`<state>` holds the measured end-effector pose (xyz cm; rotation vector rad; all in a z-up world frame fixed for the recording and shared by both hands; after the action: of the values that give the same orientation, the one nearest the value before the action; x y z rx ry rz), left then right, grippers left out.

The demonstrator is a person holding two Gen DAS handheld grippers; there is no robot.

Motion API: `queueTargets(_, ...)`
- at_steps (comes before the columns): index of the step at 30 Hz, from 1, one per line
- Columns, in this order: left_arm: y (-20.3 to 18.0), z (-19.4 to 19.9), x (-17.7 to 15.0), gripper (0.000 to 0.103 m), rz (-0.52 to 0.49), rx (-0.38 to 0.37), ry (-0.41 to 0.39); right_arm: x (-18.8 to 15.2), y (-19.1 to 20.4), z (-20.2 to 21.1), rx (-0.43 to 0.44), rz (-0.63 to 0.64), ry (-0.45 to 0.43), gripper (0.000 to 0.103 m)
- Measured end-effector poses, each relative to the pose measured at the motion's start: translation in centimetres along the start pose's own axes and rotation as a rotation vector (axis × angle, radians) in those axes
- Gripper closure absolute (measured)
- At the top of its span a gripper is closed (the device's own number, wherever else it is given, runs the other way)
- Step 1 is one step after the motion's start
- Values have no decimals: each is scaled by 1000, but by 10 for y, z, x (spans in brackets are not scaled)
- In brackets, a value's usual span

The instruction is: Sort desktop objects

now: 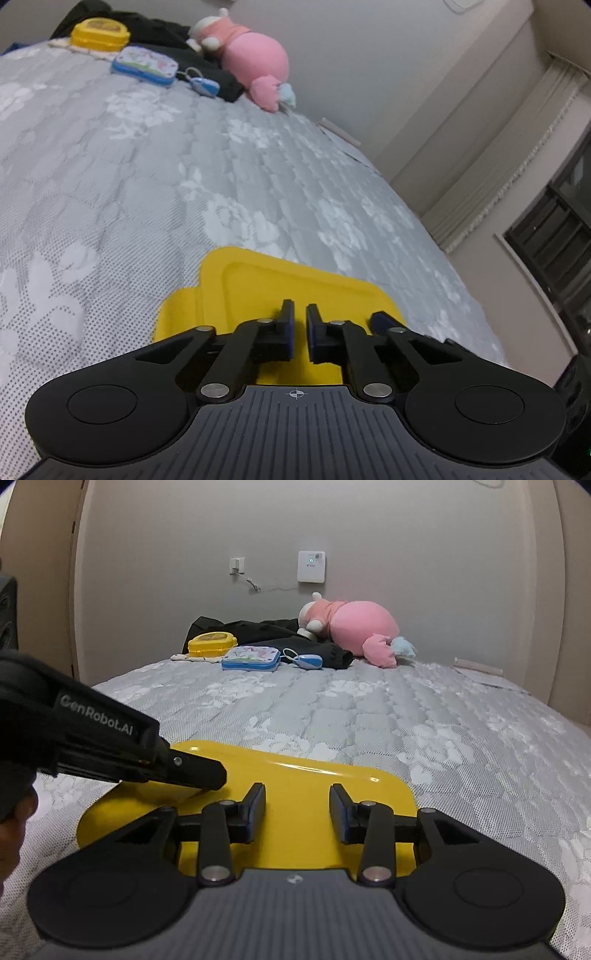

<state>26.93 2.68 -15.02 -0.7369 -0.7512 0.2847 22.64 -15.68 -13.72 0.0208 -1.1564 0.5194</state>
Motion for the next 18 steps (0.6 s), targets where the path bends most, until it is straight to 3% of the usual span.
queueTargets(9, -3, 1, -1, 94, -31, 13, 0, -3, 2, 3, -15, 3, -18, 60)
queueTargets(18, -2, -3, 2, 94, -59, 12, 6, -4, 0, 4, -38, -1, -22, 50)
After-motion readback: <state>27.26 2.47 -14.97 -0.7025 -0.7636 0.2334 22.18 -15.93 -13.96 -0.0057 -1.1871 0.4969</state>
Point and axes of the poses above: each gripper's, at about its wrist camera, not at the fingertips, and z roughly against the way its jaws point, y to its left, x to its top, the point moved 5 cm from there along -z, roughly the way its jaws point, and after that the axes turned 13 degrees about z, right-handed, at the moved point
